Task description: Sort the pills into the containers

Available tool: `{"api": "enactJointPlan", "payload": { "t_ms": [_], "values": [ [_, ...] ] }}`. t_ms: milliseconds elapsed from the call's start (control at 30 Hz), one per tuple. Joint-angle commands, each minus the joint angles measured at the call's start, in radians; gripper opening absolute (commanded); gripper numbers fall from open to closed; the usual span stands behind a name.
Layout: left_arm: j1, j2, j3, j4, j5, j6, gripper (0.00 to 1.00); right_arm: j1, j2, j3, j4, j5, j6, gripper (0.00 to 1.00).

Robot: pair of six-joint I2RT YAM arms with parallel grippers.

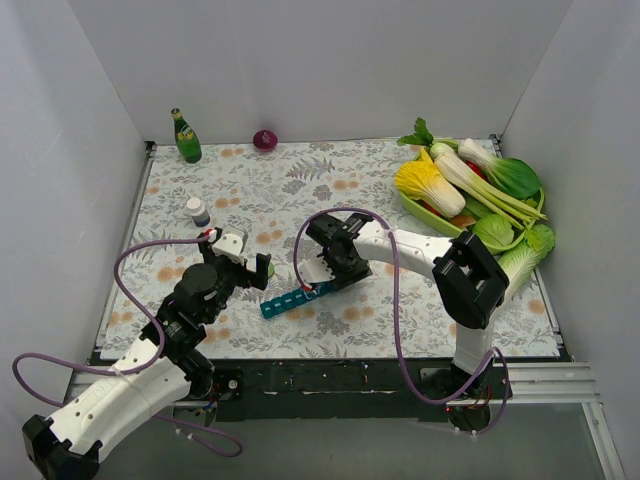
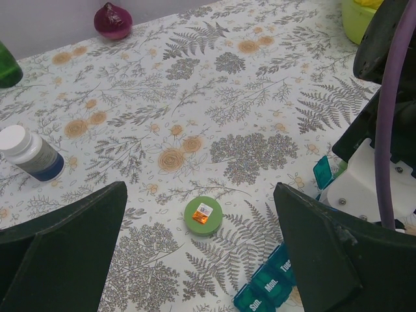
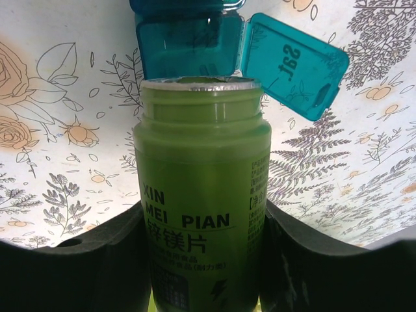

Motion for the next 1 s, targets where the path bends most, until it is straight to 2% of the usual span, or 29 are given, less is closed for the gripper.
{"api": "enactJointPlan", "payload": {
  "t_ms": [0, 967],
  "values": [
    [0.008, -0.013, 0.031, -0.002, 0.006, 0.008, 0.98, 0.009, 0.01, 0.047, -0.027, 0.037, -0.014, 0.01],
    [0.008, -0.022, 0.031, -0.002, 0.007, 0.008, 0.98, 0.028, 0.019, 0.067, -0.047, 0.068, -0.005, 0.01]
  ]
}}
